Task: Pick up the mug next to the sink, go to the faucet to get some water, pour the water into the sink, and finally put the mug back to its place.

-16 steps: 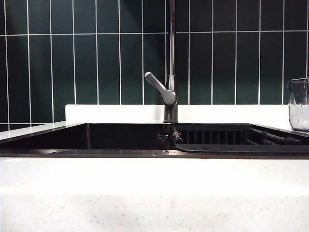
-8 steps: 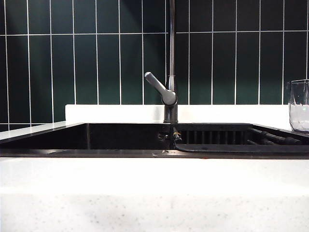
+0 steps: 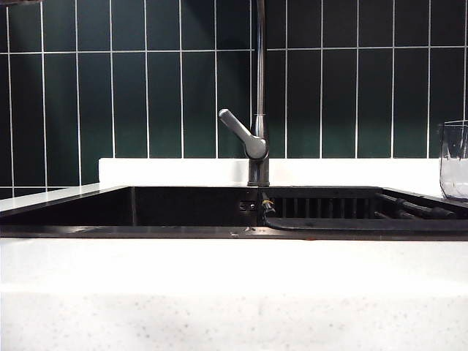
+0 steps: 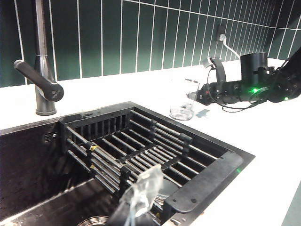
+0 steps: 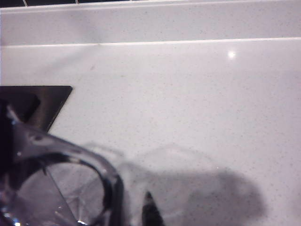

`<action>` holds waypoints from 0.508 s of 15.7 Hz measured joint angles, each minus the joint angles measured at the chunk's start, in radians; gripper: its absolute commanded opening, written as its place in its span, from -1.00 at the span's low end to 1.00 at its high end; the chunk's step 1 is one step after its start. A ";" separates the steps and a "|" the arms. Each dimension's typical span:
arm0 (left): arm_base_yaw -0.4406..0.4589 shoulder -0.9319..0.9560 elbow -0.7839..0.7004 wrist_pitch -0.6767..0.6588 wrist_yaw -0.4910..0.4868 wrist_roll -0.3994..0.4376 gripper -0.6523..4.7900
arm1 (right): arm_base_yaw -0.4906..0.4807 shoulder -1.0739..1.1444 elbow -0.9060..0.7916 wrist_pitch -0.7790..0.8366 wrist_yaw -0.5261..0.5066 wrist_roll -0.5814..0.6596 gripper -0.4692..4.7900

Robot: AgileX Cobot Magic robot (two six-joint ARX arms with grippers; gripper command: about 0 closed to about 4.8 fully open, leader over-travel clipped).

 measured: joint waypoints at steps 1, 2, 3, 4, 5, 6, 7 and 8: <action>0.000 0.000 0.000 0.000 0.001 0.000 -0.78 | 0.000 0.000 0.000 -0.001 0.000 0.000 -0.58; 0.000 0.000 0.000 -0.001 0.001 0.000 -0.78 | 0.000 0.000 0.000 -0.006 0.000 0.000 -0.49; 0.000 0.000 0.000 -0.002 0.002 0.000 -0.78 | 0.000 0.000 0.000 -0.012 0.000 -0.006 -0.32; 0.000 0.000 0.000 -0.002 0.003 0.000 -0.78 | 0.000 0.000 0.000 -0.020 0.000 -0.018 -0.25; 0.000 0.000 0.000 -0.003 0.003 0.000 -0.78 | 0.000 0.000 0.000 -0.026 0.000 -0.019 -0.25; 0.000 0.000 0.000 -0.003 0.004 0.000 -0.78 | 0.000 0.000 0.000 -0.026 0.000 -0.022 -0.25; 0.000 0.000 0.000 -0.009 0.004 0.000 -0.78 | 0.000 0.000 0.000 -0.026 0.000 -0.021 -0.25; 0.000 0.000 0.000 -0.013 0.004 -0.005 -0.78 | 0.000 0.000 0.000 -0.026 0.000 -0.022 -0.25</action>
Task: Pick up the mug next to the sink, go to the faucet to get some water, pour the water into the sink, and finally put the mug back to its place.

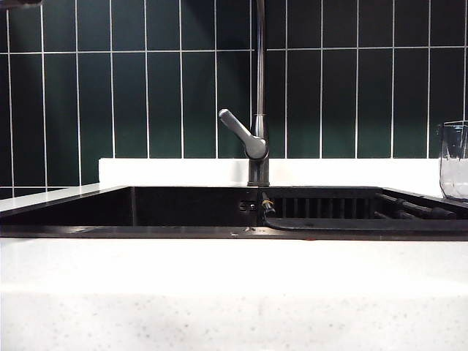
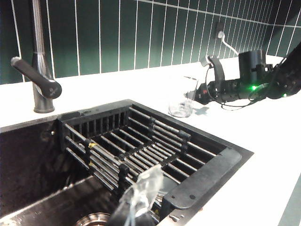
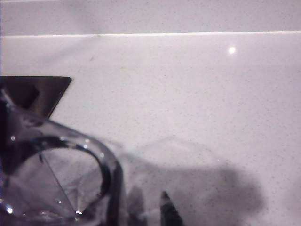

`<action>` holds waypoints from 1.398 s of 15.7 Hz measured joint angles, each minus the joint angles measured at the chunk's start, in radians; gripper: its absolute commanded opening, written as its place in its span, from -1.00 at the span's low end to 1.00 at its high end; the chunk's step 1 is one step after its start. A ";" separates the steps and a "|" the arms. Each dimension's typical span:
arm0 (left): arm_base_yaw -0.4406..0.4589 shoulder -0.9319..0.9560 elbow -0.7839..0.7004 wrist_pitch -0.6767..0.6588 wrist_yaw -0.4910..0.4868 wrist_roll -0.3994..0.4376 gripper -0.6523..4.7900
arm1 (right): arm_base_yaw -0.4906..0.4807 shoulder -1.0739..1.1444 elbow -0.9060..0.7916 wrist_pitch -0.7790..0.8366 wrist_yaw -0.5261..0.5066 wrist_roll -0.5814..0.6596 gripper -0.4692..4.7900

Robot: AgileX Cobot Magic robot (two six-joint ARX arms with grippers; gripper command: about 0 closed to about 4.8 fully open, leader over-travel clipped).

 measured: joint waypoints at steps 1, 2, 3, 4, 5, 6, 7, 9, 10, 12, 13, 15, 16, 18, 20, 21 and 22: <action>0.000 0.000 0.000 -0.004 0.000 -0.004 -0.78 | 0.000 0.000 0.000 -0.006 0.000 0.000 -0.25; 0.000 0.000 0.000 -0.010 0.000 -0.011 -0.78 | 0.000 -0.001 0.000 -0.019 0.000 0.000 -0.25; 0.000 0.000 0.000 -0.013 0.000 -0.014 -0.78 | -0.001 -0.002 0.000 -0.025 0.000 0.000 -0.25; 0.000 0.000 0.000 -0.013 0.000 -0.014 -0.78 | -0.001 -0.005 0.000 -0.031 0.000 0.000 -0.25; 0.000 0.000 0.000 -0.013 0.001 -0.014 -0.78 | -0.001 -0.027 0.000 -0.053 0.000 -0.001 -0.25; 0.000 0.000 0.000 -0.016 0.000 -0.014 -0.78 | -0.001 -0.047 0.000 -0.060 0.000 -0.010 -0.25; 0.000 0.000 0.000 -0.026 0.001 -0.014 -0.78 | -0.001 -0.081 0.000 -0.080 0.000 -0.025 -0.25; 0.000 0.000 0.000 -0.038 0.001 -0.014 -0.78 | -0.001 -0.115 0.000 -0.120 0.000 -0.028 -0.25; 0.000 0.000 0.000 -0.038 0.009 -0.014 -0.78 | -0.001 -0.123 0.000 -0.145 0.000 -0.031 -0.26; 0.000 0.000 0.000 -0.038 0.029 -0.014 -0.78 | -0.001 -0.143 0.000 -0.202 0.000 -0.054 -0.26; 0.000 0.000 0.000 -0.039 0.040 -0.014 -0.78 | -0.001 -0.152 -0.005 -0.212 0.001 -0.065 -0.26; 0.000 0.000 0.000 -0.039 0.043 -0.014 -0.78 | -0.001 -0.193 -0.040 -0.217 0.026 -0.073 -0.25; 0.000 0.000 0.000 -0.040 0.043 -0.014 -0.78 | -0.002 -0.212 -0.051 -0.225 0.044 -0.074 -0.26; 0.000 0.000 0.000 -0.042 0.045 -0.014 -0.78 | -0.002 -0.286 -0.071 -0.265 0.054 -0.068 -0.26; 0.000 0.000 0.000 -0.042 0.045 -0.014 -0.78 | -0.002 -0.374 -0.098 -0.301 0.060 -0.030 -0.27; 0.000 0.000 0.000 -0.042 0.045 -0.014 -0.78 | 0.000 -0.467 -0.139 -0.318 0.060 -0.002 -0.27; 0.000 0.000 0.000 -0.042 0.043 -0.013 -0.78 | 0.003 -0.530 -0.154 -0.322 0.058 0.025 -0.28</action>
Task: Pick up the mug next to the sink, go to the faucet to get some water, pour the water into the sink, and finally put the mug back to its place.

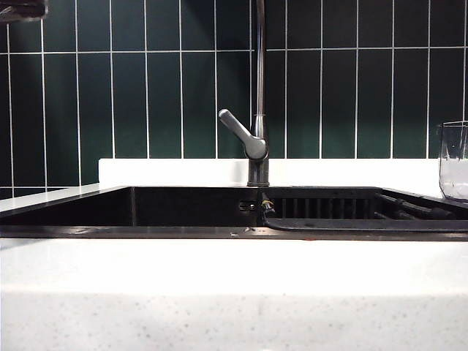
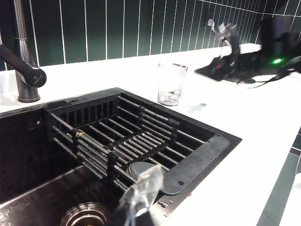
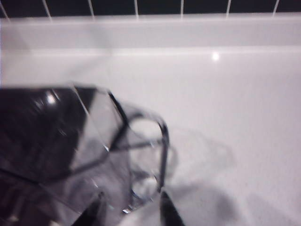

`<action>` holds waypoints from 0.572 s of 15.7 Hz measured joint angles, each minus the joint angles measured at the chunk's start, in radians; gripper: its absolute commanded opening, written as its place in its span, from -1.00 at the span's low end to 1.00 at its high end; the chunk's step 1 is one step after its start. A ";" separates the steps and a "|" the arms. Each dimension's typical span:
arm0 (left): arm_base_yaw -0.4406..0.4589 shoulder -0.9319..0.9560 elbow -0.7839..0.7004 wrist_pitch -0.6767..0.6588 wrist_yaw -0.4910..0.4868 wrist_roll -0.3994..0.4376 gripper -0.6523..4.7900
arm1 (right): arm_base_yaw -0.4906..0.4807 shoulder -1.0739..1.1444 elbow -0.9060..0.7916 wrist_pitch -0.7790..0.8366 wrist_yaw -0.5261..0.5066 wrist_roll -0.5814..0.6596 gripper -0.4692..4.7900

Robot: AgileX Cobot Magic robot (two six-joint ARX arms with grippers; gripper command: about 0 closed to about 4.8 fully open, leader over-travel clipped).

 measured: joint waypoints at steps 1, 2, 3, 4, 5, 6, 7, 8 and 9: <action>0.000 0.000 0.000 -0.001 -0.006 0.002 -0.78 | 0.004 -0.040 -0.008 -0.004 0.002 0.014 -0.44; 0.000 0.000 0.000 -0.001 -0.027 0.013 -0.78 | 0.010 -0.111 -0.014 -0.039 0.002 0.026 -0.59; 0.000 0.000 0.000 -0.001 -0.053 0.027 -0.78 | 0.022 -0.168 -0.013 -0.073 0.002 0.032 -0.85; 0.000 0.000 0.000 0.000 -0.088 0.038 -0.78 | 0.036 -0.232 -0.013 -0.134 0.000 0.039 -0.85; 0.000 0.000 0.000 0.001 -0.100 0.041 -0.78 | 0.049 -0.285 -0.020 -0.173 0.003 0.043 -0.85; 0.000 0.000 0.000 0.003 -0.104 0.041 -0.78 | 0.063 -0.324 -0.031 -0.185 0.003 0.047 -0.85; 0.000 0.000 0.000 0.007 -0.105 0.041 -0.78 | 0.092 -0.388 -0.049 -0.189 0.003 0.049 -0.85; 0.000 0.000 0.000 0.008 -0.106 0.041 -0.78 | 0.107 -0.436 -0.068 -0.187 0.012 0.061 -0.85; 0.000 0.000 0.000 0.010 -0.107 0.041 -0.78 | 0.125 -0.502 -0.103 -0.193 0.026 0.080 -0.85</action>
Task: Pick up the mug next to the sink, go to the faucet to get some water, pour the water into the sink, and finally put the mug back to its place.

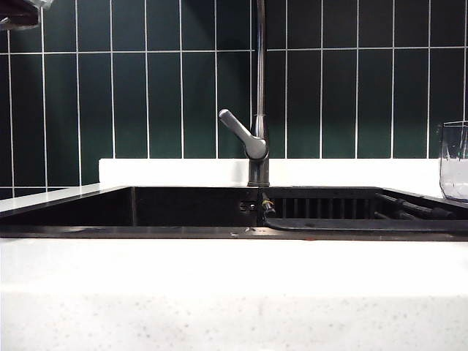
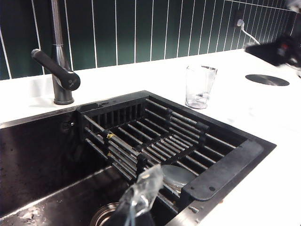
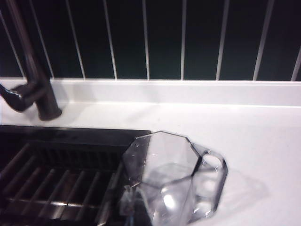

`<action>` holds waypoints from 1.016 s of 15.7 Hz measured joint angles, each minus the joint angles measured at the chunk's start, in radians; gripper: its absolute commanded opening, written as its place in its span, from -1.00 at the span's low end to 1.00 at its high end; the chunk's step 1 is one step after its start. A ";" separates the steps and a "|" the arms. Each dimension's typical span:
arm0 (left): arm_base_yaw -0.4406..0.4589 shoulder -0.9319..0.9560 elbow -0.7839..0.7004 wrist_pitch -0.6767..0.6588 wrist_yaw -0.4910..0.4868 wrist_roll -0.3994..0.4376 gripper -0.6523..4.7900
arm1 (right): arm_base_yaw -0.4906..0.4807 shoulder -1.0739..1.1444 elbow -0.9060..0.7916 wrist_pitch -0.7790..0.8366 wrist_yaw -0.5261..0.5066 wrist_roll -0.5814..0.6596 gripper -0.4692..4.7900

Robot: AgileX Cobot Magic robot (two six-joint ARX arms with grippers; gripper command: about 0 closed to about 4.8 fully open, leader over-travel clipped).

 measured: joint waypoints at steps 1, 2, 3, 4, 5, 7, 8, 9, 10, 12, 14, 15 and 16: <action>0.000 0.000 0.000 0.005 0.000 0.000 -0.78 | 0.035 -0.089 -0.041 -0.021 0.003 0.016 -0.85; 0.000 0.000 0.000 0.006 0.000 0.000 -0.78 | 0.058 -0.156 -0.068 -0.024 0.025 0.021 -0.85; 0.000 0.000 0.000 0.011 0.000 0.000 -0.78 | 0.072 -0.217 -0.092 -0.034 0.039 0.023 -0.85; 0.000 0.000 0.000 0.020 0.000 0.000 -0.78 | 0.087 -0.277 -0.114 -0.059 0.049 0.023 -0.85; 0.000 0.000 0.000 0.021 0.000 0.000 -0.78 | 0.106 -0.303 -0.122 -0.071 0.064 0.023 -0.85; 0.001 0.000 0.000 0.021 -0.005 0.000 -0.78 | 0.117 -0.495 -0.167 -0.179 0.097 0.027 -0.85; 0.001 0.000 0.000 0.020 -0.004 0.000 -0.78 | 0.127 -0.544 -0.179 -0.190 0.115 0.033 -0.85; 0.001 0.000 0.000 0.021 -0.005 0.000 -0.78 | 0.129 -0.545 -0.183 -0.198 0.125 0.040 -0.85; 0.001 0.000 0.000 0.020 -0.006 0.000 -0.78 | 0.130 -0.537 -0.183 -0.218 0.121 0.042 -0.85; 0.001 0.000 0.000 0.021 -0.005 -0.001 -0.78 | 0.148 -0.550 -0.189 -0.216 0.114 0.041 -0.85; 0.001 0.000 0.000 0.020 -0.005 -0.004 -0.78 | 0.150 -0.549 -0.191 -0.228 0.110 0.042 -0.85; 0.001 0.000 0.000 0.019 -0.005 -0.004 -0.78 | 0.150 -0.549 -0.191 -0.246 0.107 0.043 -0.85; 0.001 0.000 0.000 0.019 -0.005 -0.004 -0.78 | 0.151 -0.549 -0.191 -0.279 0.104 0.045 -0.85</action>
